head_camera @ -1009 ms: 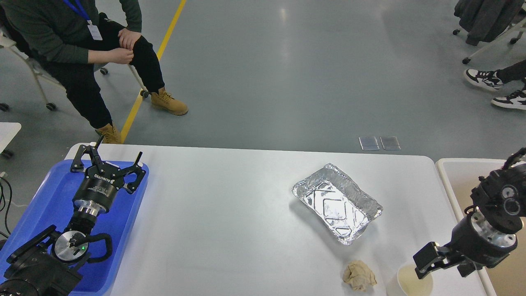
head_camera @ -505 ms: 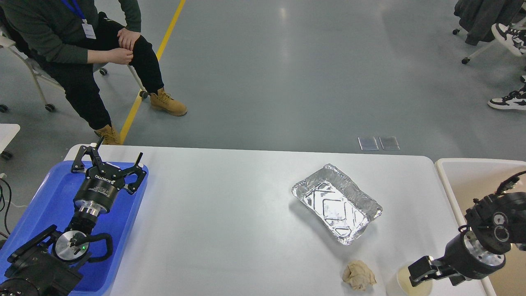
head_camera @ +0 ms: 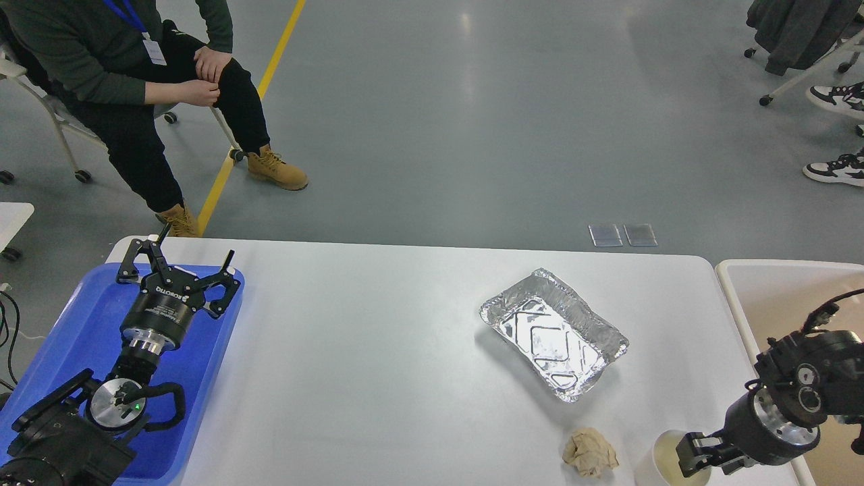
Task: Tidy desktop
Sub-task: 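Lower the right gripper onto the white paper cup and grasp it, then lift the white paper cup with the right gripper toward the bin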
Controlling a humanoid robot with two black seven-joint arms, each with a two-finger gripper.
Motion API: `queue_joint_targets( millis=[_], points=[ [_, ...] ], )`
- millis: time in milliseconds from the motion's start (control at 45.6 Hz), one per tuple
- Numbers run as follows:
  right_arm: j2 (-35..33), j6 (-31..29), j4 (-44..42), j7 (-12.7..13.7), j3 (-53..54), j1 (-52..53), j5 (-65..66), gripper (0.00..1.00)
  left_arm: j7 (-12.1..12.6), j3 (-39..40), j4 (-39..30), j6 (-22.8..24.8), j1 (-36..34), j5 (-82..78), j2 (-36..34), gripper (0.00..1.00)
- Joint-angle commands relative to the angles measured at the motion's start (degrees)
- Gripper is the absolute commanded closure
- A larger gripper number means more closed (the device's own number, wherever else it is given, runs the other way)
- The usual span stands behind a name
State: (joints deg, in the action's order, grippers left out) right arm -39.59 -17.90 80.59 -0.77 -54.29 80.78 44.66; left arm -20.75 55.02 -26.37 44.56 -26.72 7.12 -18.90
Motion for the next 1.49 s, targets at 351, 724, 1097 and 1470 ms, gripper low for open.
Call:
queue_joint_targets(
  millis=[351,724,1097,1470],
  points=[
    [0.4,-0.6,-1.0,0.1,0.1,-1.0,1.5,1.0,0.0,0.2,0.0,0.1,0.1,0.0,0.0,0.01],
    [-8.6,-8.8,6.6,0.6,-3.4,13.9,-0.7,1.0,0.1,0.2,0.0,0.1,0.1,0.0,0.0,0.01],
    [-9.5,-25.8,10.6,0.6,-15.1,49.7,-2.7,1.0,0.0,-0.3,0.0,0.1,-0.1,0.0,-0.1,0.01],
    [-4.4,-27.1,10.8,0.6,-18.1,72.1,-4.8,1.0,-0.1,-0.3,0.0,0.1,-0.2,0.0,-0.1,0.01]
  ],
)
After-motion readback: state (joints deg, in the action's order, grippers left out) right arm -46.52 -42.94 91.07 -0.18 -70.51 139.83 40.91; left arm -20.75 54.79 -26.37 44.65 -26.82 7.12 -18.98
